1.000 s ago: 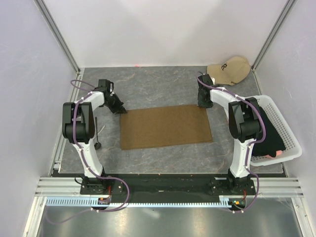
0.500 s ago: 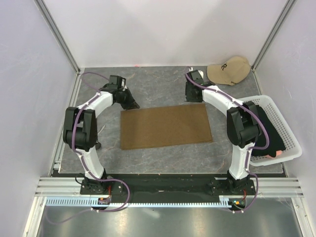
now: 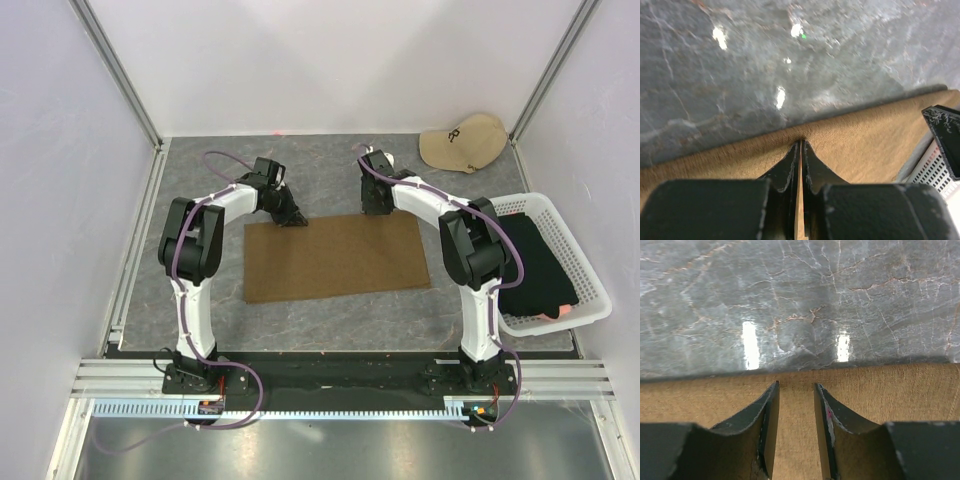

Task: Fold the napkin into a case and place the utensils inside
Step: Smooth out the rectangle-folded napkin at the center of the board.

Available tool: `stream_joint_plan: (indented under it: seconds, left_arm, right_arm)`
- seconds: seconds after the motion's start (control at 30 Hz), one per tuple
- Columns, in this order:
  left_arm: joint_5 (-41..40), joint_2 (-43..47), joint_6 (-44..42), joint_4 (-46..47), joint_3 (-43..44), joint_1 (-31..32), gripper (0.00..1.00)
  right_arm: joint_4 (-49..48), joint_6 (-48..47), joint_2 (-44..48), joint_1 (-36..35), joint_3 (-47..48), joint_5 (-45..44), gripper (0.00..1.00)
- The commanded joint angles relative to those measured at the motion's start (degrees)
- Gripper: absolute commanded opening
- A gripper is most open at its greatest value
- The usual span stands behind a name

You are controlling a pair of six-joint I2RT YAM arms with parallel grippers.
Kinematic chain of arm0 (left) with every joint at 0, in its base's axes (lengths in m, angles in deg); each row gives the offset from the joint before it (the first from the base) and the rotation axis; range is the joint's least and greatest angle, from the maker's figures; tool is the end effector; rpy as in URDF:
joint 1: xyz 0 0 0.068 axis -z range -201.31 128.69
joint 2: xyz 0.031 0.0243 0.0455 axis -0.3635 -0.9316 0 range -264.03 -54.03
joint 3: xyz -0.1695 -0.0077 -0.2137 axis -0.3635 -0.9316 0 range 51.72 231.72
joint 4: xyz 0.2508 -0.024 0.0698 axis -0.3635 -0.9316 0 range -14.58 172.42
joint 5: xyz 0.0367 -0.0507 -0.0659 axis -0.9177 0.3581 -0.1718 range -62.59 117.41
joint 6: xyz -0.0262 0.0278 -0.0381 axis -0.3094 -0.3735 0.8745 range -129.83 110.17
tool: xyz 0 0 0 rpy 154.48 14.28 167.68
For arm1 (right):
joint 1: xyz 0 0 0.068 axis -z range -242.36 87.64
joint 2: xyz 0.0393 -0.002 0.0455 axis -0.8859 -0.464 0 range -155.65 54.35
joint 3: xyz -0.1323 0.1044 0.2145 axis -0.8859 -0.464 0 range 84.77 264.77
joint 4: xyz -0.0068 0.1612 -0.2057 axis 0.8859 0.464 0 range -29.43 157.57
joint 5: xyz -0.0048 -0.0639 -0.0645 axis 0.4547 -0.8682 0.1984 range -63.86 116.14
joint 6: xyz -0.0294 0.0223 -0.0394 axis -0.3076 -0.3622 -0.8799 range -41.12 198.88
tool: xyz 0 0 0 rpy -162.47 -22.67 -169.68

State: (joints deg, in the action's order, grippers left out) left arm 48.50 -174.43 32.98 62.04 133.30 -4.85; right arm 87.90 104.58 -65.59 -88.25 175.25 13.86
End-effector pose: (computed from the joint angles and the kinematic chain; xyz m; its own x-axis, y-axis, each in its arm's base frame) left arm 0.4155 -0.1361 0.1423 -0.9041 -0.3939 -0.1657 -0.2361 0.7835 -0.5747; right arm 0.4118 0.1915 0.1829 -0.8179 0.0740 -0.5706 0.0363 0.9964 0.0772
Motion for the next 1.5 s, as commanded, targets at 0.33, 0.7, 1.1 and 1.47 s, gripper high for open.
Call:
stream_joint_plan:
  seconds: [0.33, 0.7, 1.1, 1.47]
  left_arm:
    - [1.5, 2.5, -1.0, 0.8, 0.1, -4.5, 0.09]
    - [-1.9, 9.0, -6.3, -2.9, -6.8, -14.1, 0.09]
    - [-8.2, 10.8, -13.5, -11.9, 1.2, -14.1, 0.18]
    - [-8.5, 24.2, -10.9, -6.1, -11.6, 6.0, 0.30]
  right_arm:
    - [-3.1, -3.5, -2.0, 1.5, 0.3, -5.0, 0.39]
    - [0.1, -1.8, 5.1, 1.5, -0.9, -3.8, 0.45]
    - [1.7, -1.0, 18.6, 5.9, -15.0, 1.0, 0.59]
    - [0.6, -1.7, 29.1, 10.5, -31.6, 3.9, 0.58]
